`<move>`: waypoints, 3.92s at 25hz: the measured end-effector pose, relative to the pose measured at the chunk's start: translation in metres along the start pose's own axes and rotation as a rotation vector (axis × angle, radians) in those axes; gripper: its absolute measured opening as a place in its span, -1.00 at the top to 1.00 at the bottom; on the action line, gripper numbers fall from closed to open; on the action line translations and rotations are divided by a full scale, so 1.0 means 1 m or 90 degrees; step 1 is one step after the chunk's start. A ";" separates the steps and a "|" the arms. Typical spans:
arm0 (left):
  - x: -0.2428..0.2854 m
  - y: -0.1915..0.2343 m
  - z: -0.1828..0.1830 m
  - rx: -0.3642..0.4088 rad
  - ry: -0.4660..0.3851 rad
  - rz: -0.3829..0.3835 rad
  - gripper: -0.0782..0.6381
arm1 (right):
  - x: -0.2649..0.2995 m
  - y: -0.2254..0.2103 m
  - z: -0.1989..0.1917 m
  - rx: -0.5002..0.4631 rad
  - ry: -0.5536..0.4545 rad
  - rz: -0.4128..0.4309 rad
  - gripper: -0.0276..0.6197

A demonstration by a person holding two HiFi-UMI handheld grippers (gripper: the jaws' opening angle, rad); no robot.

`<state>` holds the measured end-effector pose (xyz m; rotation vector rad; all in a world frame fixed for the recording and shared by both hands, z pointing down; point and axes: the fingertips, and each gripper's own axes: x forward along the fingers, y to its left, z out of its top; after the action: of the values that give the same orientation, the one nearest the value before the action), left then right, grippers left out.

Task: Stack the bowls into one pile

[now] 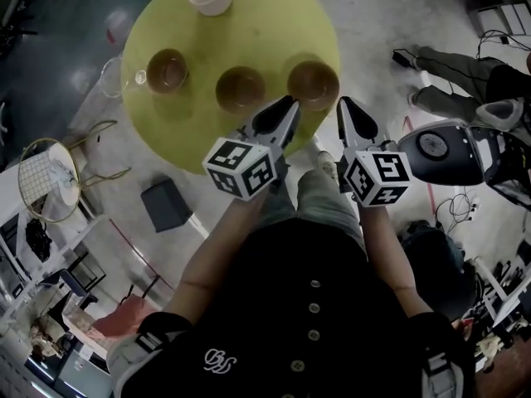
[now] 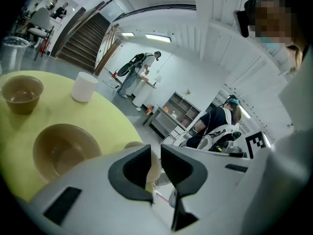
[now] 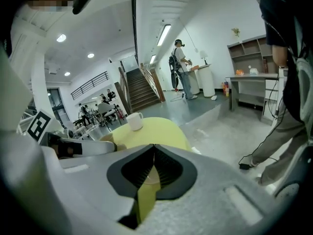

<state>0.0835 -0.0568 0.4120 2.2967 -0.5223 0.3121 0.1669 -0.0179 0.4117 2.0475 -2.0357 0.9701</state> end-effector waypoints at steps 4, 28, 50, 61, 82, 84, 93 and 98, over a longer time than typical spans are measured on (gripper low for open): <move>0.006 0.012 -0.004 -0.007 0.006 0.018 0.64 | 0.009 -0.005 -0.006 0.008 0.010 -0.006 0.89; 0.035 0.054 -0.036 -0.077 0.030 0.103 0.41 | 0.057 -0.030 -0.041 0.054 0.108 0.043 0.49; 0.027 0.034 -0.036 -0.098 0.014 0.066 0.41 | 0.040 -0.016 -0.030 0.045 0.087 0.061 0.49; -0.004 0.024 -0.002 -0.060 -0.009 0.054 0.41 | 0.030 0.017 -0.007 0.033 0.052 0.074 0.49; -0.072 0.070 0.052 -0.002 -0.069 0.101 0.41 | 0.072 0.106 0.023 -0.017 0.032 0.145 0.49; -0.079 0.080 0.054 -0.003 -0.065 0.105 0.41 | 0.080 0.115 0.019 -0.018 0.040 0.146 0.49; -0.094 0.108 0.043 -0.012 -0.039 0.113 0.41 | 0.097 0.135 0.000 -0.021 0.074 0.145 0.49; -0.093 0.119 0.034 -0.012 -0.018 0.107 0.41 | 0.102 0.136 -0.012 -0.019 0.090 0.131 0.49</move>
<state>-0.0512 -0.1317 0.4284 2.2463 -0.7325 0.3557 0.0267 -0.1141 0.4221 1.7266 -2.2012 1.0761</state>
